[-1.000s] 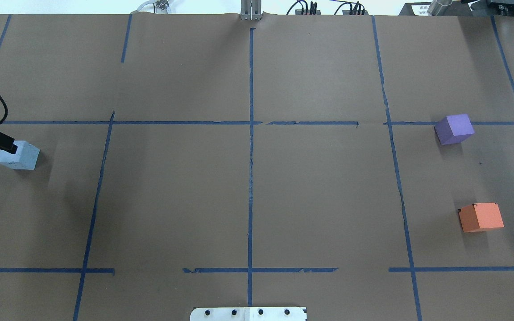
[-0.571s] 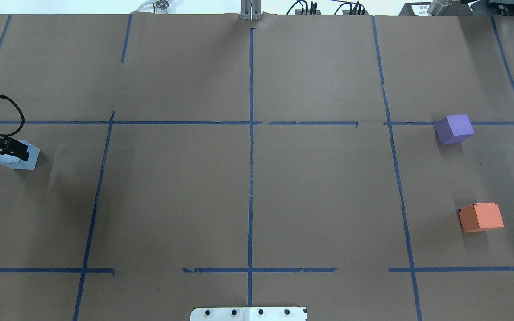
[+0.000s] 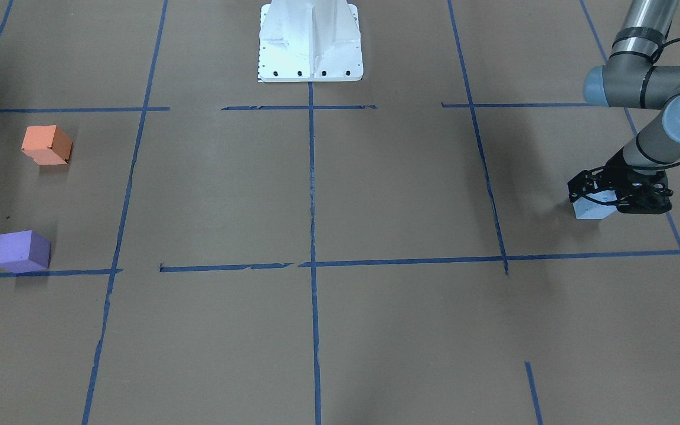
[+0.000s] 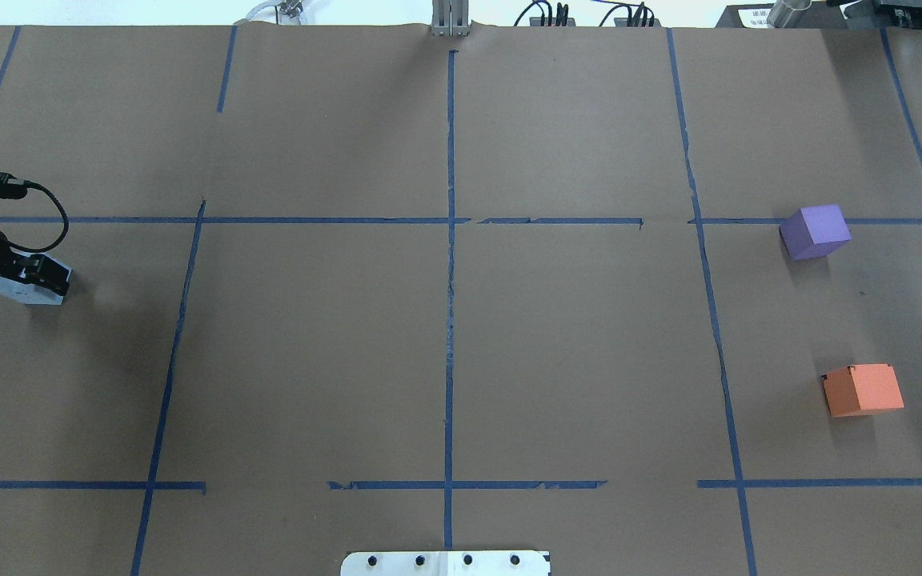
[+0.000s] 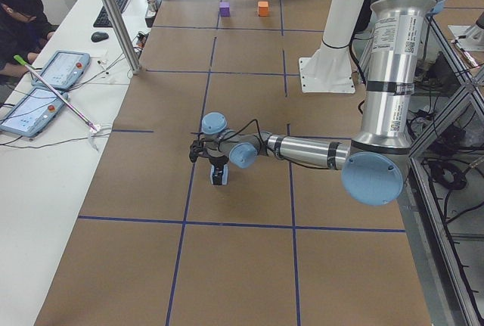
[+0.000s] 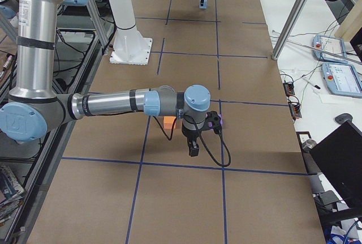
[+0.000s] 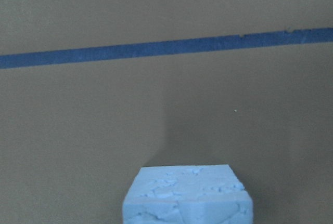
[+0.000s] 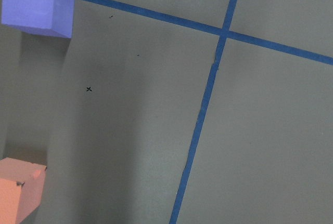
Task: Place blue block between orange and purple blocks
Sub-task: 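Lower the left gripper onto the light blue cube and grasp it, then carry the light blue cube with the left gripper to the table center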
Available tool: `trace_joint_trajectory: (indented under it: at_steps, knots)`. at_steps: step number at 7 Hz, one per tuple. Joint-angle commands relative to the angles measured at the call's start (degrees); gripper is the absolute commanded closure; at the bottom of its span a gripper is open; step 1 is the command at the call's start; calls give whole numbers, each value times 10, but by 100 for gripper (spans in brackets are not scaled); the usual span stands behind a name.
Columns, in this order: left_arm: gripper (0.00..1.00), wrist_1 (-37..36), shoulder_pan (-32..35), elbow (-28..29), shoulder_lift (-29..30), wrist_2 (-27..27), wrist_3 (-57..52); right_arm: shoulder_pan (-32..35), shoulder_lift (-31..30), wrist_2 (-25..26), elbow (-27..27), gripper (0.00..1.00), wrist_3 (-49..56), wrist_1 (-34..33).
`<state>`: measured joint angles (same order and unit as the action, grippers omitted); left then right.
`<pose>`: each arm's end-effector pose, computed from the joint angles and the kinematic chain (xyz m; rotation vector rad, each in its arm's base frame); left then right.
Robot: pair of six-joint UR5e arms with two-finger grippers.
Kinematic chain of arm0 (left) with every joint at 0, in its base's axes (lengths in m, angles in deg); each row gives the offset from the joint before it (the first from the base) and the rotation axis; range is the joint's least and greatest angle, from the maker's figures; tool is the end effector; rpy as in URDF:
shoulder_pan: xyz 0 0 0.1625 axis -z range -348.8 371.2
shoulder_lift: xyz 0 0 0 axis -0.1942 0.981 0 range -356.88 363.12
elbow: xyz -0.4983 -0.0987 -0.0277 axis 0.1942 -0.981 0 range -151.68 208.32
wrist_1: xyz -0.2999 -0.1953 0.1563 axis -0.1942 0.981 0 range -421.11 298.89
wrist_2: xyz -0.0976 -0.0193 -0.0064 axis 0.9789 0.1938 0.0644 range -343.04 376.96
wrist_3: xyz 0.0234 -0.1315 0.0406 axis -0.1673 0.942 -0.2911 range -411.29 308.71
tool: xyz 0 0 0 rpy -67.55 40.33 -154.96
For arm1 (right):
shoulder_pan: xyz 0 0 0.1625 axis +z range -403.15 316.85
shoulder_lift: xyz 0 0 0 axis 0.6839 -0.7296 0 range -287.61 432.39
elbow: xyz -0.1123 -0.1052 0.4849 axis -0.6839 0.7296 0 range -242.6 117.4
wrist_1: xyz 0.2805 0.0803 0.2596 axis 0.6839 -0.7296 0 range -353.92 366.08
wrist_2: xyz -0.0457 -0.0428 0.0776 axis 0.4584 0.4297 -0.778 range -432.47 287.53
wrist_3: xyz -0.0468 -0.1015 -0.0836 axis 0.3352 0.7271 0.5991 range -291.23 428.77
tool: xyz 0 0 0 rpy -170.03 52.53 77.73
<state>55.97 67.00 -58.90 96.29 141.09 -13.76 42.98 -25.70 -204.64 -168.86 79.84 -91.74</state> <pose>0.2562 -0.4750 0.7245 0.0347 0.7454 0.0873 0.0129 -0.3939 0.7169 0.0522 -0.7362 -0.2510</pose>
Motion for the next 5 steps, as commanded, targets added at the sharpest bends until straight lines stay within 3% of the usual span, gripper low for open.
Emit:
trace_joint_trajectory:
  at_steps: [1,3,4,5]
  knots:
    - [67,3,-3,-3,0,1,-3,1,0,0,0,0,0,0]
    - [67,-27,8,-49,27,1,3,0,0,0,0,0,0,0]
    - [67,-79,27,-87,64,1,5,1,0,0,-1,0,0,0]
    - [67,-198,27,-139,122,0,6,1,0,0,-1,0,0,0]
